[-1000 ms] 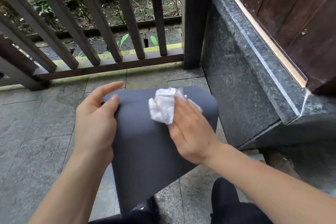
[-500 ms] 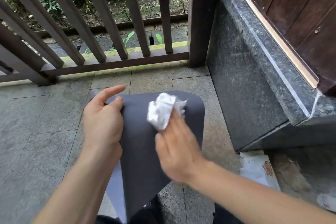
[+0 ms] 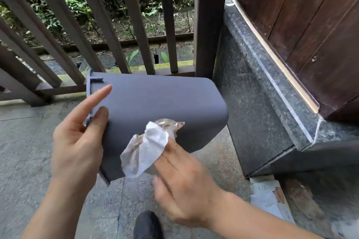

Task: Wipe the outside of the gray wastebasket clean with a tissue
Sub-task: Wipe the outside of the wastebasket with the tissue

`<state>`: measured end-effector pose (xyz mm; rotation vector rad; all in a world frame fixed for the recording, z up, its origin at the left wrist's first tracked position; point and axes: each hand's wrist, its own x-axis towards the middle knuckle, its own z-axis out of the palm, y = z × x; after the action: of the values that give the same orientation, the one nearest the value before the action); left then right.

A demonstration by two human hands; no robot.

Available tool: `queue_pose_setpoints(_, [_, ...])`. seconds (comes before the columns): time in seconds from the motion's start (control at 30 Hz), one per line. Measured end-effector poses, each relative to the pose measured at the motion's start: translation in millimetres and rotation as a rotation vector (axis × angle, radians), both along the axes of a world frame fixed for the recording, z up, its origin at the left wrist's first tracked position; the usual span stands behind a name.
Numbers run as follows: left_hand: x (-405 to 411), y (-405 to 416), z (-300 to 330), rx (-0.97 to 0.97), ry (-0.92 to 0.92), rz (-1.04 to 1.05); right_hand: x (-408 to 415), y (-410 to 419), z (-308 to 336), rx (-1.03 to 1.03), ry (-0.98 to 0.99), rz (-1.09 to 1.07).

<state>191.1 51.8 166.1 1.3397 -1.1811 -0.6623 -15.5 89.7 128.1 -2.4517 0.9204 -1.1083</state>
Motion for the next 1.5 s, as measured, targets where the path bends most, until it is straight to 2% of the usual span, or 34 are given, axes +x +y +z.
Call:
queue_pose_setpoints(0.17, [29.7, 7.7, 4.8, 0.066, 0.089, 0.056, -16.8, -9.9, 18.3, 0.177, -0.091, -0.117])
queue_pose_setpoints(0.4, [49.0, 21.0, 0.0, 0.159, 0.125, -0.074, -70.8, -49.6, 4.6, 0.554, 0.245, -0.486])
queue_pose_setpoints(0.5, [46.7, 19.5, -5.0, 0.172, 0.117, -0.108, -83.7, -61.2, -7.9, 0.659, 0.288, -0.449])
queue_pose_setpoints(0.63, [39.8, 12.9, -9.0, 0.121, 0.051, -0.083, -82.9, -67.2, -13.2, 0.713, 0.213, -0.423])
queue_pose_setpoints(0.7, [40.4, 9.6, -8.8, 0.11, 0.025, -0.062, -75.9, -64.7, -13.4, 0.706, 0.205, -0.442])
queue_pose_setpoints(0.83, [44.1, 9.4, -13.6, 0.113, -0.024, -0.042, -48.7, -38.0, -5.7, 0.682, 0.311, -0.389])
queue_pose_setpoints(1.07, [51.0, 7.3, -21.8, 0.116, -0.168, 0.047, 14.2, 33.6, 3.4, 0.524, 0.326, -0.064])
queue_pose_setpoints(1.13, [52.3, 5.7, -20.9, 0.098, -0.145, 0.084, 18.6, 38.4, 3.2, 0.402, 0.35, -0.084])
queue_pose_setpoints(1.23, [53.1, 4.1, -17.8, 0.058, -0.075, 0.121, 14.5, 32.0, 6.4, 0.475, 0.283, -0.052])
queue_pose_setpoints(1.5, [25.8, 8.9, -7.1, 0.09, 0.031, 0.105, 3.9, 15.4, 3.6, 0.327, 0.325, -0.113])
